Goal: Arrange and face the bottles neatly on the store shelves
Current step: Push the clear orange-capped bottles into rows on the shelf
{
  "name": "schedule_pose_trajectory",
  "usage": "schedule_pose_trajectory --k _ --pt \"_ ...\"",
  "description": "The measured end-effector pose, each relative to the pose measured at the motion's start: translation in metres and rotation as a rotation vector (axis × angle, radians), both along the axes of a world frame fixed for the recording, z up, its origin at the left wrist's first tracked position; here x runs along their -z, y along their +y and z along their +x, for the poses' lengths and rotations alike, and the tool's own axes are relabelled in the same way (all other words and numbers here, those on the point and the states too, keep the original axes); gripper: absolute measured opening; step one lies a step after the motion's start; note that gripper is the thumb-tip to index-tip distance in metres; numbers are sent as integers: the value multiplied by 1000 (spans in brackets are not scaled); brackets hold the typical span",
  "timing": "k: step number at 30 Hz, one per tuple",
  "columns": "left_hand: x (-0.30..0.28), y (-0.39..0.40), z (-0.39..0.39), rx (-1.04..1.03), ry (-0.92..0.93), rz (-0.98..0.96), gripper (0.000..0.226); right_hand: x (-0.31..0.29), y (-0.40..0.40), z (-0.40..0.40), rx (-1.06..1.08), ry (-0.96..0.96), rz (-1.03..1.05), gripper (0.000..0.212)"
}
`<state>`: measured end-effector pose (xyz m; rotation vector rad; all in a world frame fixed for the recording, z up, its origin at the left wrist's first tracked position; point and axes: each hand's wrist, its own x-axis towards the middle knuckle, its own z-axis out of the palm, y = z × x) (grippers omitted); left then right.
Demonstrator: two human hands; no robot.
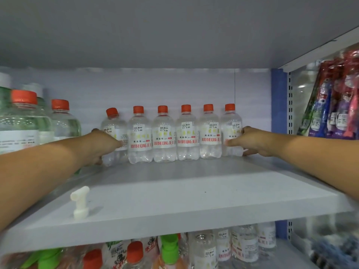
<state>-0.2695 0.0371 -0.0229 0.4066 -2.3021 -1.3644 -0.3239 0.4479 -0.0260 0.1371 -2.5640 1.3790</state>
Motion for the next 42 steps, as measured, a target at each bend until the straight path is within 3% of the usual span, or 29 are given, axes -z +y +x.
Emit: schedule_pose_trajectory --k 8,11,18,27,30,33,35,38,40,42 --pt "1 4 -5 16 7 -12 46 2 -5 2 35 33 -5 21" --pt "-1 1 -2 11 -4 -10 49 0 -5 4 2 -16 -23 35" --pt "1 0 3 12 11 -4 47 1 -3 3 29 13 -2 29" --pt "4 17 21 -50 71 -65 43 -1 -1 2 -5 -3 61 45" --pt "3 19 25 -65 65 -98 52 -2 -2 3 8 -4 75 45" --pt "1 29 29 -81 51 -142 50 -7 -4 12 36 -42 191 53" --pt "-8 40 42 -9 45 -82 40 -16 -1 27 82 -106 402 61" --pt "-22 41 80 -31 67 -169 56 -36 -3 54 170 -164 566 72" --pt "-32 32 113 -54 138 -238 43 -48 -13 69 193 -138 546 69" --pt "-42 13 145 21 255 -173 16 -58 -35 82 158 -78 522 54"
